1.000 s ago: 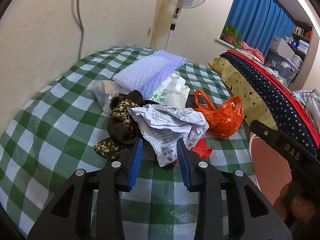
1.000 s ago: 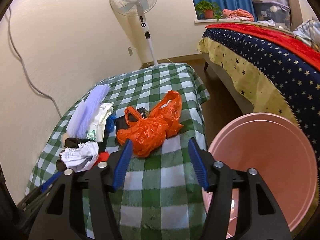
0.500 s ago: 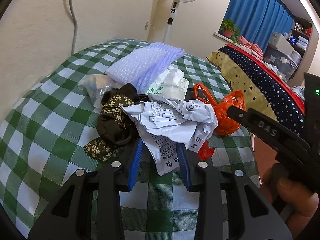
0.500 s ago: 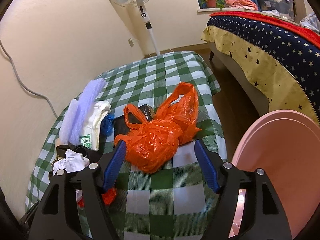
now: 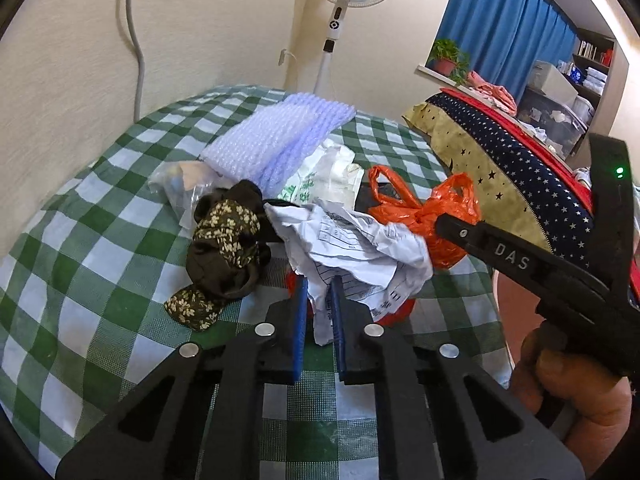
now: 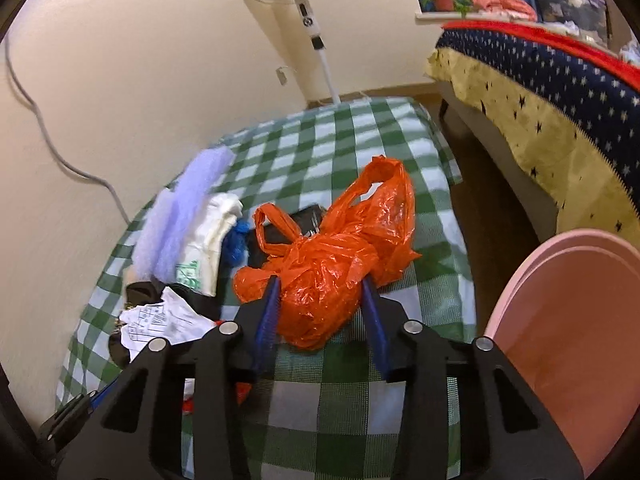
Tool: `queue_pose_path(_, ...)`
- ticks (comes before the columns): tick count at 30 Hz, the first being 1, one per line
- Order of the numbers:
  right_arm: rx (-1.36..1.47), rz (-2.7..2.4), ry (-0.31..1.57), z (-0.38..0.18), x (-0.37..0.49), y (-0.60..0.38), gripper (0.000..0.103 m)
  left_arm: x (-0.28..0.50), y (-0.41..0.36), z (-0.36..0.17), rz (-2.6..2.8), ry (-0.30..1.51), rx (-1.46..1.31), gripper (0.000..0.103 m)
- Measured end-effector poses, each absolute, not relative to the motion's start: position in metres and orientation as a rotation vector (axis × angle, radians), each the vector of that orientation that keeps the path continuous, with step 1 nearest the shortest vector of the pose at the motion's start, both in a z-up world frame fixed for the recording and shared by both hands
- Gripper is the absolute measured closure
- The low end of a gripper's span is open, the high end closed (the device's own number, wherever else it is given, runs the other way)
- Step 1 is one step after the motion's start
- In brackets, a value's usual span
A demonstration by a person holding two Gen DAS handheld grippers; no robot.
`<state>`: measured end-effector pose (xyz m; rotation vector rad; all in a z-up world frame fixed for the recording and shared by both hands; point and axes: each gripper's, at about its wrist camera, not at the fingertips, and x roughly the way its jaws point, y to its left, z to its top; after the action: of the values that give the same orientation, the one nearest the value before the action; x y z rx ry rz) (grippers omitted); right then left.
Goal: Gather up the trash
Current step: 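Lift the paper with the left gripper while the right gripper carries the orange bag over the pink bin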
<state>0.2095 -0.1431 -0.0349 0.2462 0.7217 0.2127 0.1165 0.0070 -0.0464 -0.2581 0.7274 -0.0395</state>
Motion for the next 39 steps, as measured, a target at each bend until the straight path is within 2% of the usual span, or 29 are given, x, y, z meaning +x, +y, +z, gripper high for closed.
queue_pose_path(19, 0.097, 0.051, 0.554, 0.03, 0.122, -0.181, 0.066, 0.077, -0.002, -0.017, -0.082, 0.641, -0.19, 0.093)
queue_pose_path(30, 0.083, -0.074, 0.521, 0.042, 0.077, -0.213, 0.066, 0.061, -0.015, -0.006, -0.117, 0.605, -0.186, 0.093)
queue_pose_path(39, 0.137, -0.258, 0.516, 0.042, 0.059, -0.26, 0.066, 0.059, -0.06, -0.004, -0.203, 0.593, -0.152, 0.093)
